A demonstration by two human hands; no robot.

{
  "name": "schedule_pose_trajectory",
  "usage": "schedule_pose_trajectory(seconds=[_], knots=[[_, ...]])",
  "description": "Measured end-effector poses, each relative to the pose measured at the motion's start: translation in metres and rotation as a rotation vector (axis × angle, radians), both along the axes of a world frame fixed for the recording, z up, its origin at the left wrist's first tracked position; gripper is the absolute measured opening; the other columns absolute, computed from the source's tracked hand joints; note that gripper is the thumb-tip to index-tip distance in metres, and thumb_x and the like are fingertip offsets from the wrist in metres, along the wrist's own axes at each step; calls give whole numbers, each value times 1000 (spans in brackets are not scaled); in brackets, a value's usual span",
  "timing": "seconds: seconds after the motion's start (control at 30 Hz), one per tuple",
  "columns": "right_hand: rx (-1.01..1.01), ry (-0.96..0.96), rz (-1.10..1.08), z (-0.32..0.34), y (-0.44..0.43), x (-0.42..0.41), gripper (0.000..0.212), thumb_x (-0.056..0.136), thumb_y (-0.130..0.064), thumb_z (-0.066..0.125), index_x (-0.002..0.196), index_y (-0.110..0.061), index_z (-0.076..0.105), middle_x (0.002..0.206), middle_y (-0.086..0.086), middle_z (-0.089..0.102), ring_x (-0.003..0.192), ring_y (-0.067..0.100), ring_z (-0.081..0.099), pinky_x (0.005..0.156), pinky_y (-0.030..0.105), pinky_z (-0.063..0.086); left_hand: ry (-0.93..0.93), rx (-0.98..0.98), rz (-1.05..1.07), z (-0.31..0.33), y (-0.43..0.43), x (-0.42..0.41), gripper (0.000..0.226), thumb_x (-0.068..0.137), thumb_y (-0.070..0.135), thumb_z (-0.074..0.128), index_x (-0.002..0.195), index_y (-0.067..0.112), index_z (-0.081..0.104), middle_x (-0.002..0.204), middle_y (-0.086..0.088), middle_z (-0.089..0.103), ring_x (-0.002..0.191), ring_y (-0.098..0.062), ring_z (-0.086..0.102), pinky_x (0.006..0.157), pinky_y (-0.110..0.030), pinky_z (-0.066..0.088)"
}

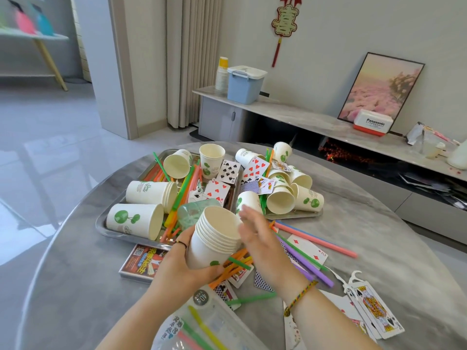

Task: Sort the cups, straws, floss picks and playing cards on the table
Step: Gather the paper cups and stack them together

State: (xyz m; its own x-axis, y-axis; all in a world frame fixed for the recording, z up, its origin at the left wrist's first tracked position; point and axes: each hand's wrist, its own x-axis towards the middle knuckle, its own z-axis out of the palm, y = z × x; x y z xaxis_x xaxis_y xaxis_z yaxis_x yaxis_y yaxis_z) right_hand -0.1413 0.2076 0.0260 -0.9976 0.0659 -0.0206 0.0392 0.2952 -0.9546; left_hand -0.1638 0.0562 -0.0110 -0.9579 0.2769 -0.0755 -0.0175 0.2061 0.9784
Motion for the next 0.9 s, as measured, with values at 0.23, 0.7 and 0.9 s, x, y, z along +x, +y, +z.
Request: schedule_pose_trajectory(seconds=[0.23,0.7,0.9], knots=[[133,-236,-517,-13,42,-69,51,87,-46,52,122,-10,44,127,10,48,124,29,45,86,30,42,-14,80,122,-6,-11,-15,70,65,2,77,115,29,37,98,8,55,90,-15,55,67,-21,43],[599,-363,-437,-23,39,-84,76,82,-38,57,141,-13,16,136,9,44,125,32,41,101,37,31,-10,71,130,-7,-10,-18,62,58,14,83,91,47,42,98,10,57,92,-15,56,79,-34,47],[671,-287,-284,-27,43,-63,85,77,-37,64,143,-20,13,142,5,35,129,28,37,106,43,30,-2,-23,186,-5,-17,-14,66,63,15,81,107,40,39,97,4,57,95,-24,55,85,-39,47]])
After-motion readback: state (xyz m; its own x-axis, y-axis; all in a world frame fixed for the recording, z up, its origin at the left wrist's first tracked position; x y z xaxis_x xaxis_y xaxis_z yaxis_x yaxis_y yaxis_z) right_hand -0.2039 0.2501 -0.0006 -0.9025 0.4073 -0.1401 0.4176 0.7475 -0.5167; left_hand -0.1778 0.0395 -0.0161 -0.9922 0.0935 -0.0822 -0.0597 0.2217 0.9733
